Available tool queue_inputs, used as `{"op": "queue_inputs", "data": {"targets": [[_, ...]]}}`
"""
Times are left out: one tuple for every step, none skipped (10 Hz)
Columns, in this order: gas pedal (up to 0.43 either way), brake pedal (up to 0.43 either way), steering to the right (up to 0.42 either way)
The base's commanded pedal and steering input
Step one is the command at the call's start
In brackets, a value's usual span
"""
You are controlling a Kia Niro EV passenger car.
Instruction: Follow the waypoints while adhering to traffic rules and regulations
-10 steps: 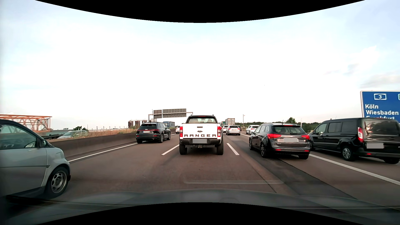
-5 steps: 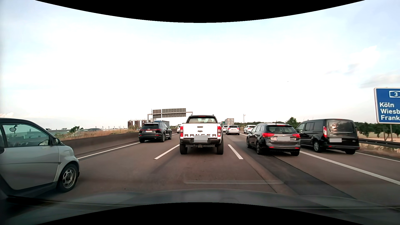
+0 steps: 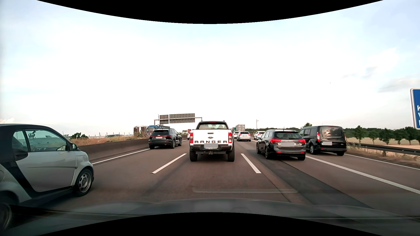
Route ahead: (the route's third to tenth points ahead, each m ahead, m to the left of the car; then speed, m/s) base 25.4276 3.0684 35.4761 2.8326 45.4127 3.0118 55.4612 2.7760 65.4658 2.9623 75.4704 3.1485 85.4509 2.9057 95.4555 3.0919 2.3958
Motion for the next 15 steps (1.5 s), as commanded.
{"op": "queue_inputs", "data": {"targets": [[0.067, 0.0, -0.005], [0.067, 0.0, -0.005], [0.067, 0.0, -0.005], [0.067, 0.0, -0.005], [0.067, 0.0, -0.005], [0.067, 0.0, -0.005], [0.067, 0.0, -0.005], [0.067, 0.0, -0.005], [0.067, 0.0, -0.005], [0.067, 0.0, -0.005], [0.067, 0.0, -0.005], [0.067, 0.0, -0.005], [0.067, 0.0, -0.004], [0.067, 0.0, -0.004], [0.067, 0.0, -0.004]]}}
